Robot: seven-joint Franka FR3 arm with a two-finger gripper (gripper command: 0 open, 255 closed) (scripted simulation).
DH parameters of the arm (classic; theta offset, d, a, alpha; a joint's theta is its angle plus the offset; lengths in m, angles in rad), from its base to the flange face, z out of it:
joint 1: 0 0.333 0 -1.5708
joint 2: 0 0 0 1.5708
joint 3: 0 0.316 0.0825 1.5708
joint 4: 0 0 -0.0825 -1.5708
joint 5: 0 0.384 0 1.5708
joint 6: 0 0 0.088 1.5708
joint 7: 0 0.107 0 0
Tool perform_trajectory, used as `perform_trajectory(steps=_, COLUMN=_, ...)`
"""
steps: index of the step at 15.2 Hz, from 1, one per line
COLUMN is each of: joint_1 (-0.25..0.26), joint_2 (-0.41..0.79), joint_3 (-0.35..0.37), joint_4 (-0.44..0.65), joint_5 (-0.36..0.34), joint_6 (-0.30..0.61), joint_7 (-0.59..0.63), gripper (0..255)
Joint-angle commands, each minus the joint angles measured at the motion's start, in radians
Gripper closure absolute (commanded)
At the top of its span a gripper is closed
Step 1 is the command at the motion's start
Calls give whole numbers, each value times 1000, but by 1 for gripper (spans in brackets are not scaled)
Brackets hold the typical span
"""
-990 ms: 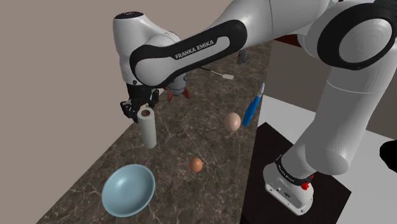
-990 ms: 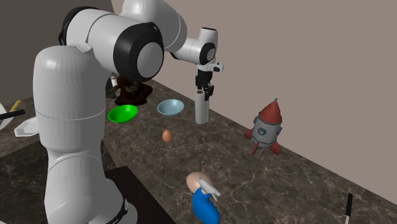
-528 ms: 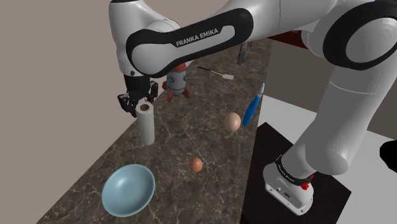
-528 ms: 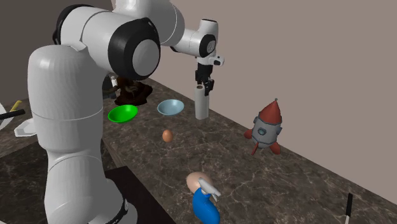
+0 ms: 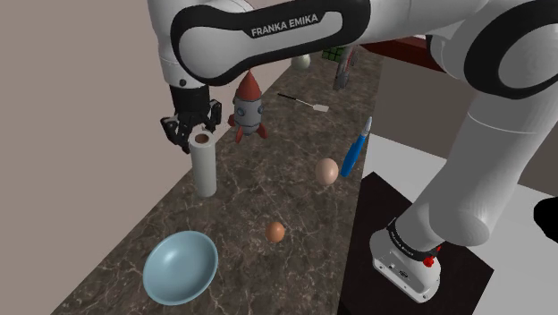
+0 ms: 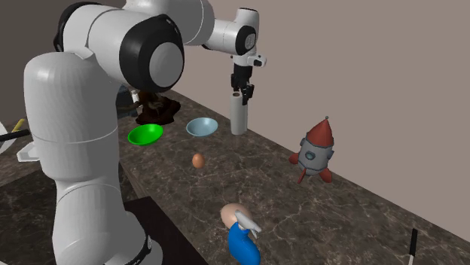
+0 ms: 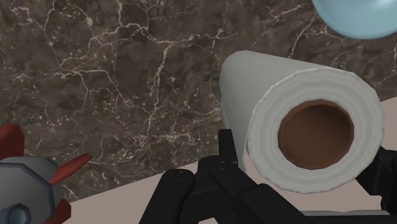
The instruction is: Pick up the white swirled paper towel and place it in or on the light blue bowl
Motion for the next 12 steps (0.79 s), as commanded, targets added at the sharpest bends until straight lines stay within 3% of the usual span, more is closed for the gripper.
perform_trajectory(steps=1, joint_1=0, joint_2=-4, joint_3=1, joint_4=21, joint_5=2, joint_6=-25, joint_7=-1, gripper=255)
perform_trajectory(steps=8, joint_1=3, joint_2=-15, joint_3=5, joint_4=102, joint_5=8, joint_6=-114, joint_7=-1, gripper=255)
perform_trajectory(steps=12, joint_1=55, joint_2=-27, joint_3=34, joint_4=129, joint_5=9, joint_6=-151, joint_7=78, gripper=255)
